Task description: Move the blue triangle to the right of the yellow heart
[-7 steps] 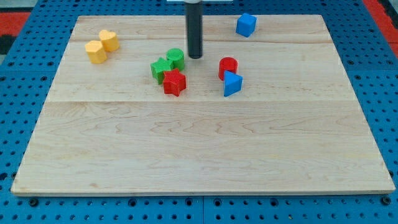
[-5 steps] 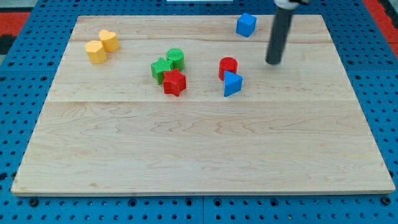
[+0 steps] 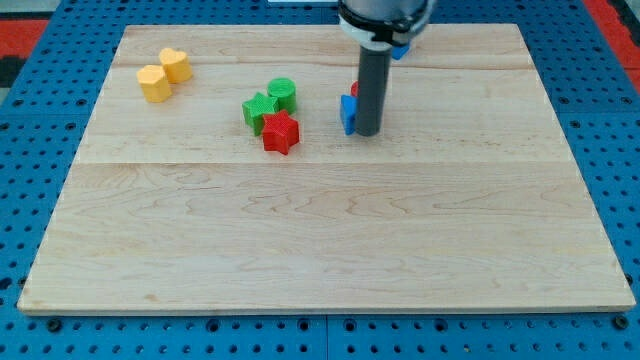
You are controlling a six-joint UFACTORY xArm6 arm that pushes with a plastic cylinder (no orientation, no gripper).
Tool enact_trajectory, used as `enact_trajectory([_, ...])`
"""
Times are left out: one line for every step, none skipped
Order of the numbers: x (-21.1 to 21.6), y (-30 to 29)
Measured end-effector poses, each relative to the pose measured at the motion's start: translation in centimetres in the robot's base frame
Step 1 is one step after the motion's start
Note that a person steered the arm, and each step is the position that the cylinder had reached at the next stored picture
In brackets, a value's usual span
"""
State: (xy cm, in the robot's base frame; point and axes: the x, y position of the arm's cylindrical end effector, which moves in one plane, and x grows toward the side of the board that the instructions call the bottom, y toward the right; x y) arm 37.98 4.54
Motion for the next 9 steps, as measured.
enact_trajectory([-1.4, -1.2])
enact_trajectory([-3.4, -2.8])
enact_trajectory([-6.8, -5.2])
enact_trajectory([-9.5, -5.2])
enact_trajectory([-11.6, -2.4])
enact_trajectory([-11.6, -6.3])
enact_trajectory([-11.6, -12.7])
enact_trajectory([-11.6, -17.7])
enact_trajectory([-8.5, -9.7])
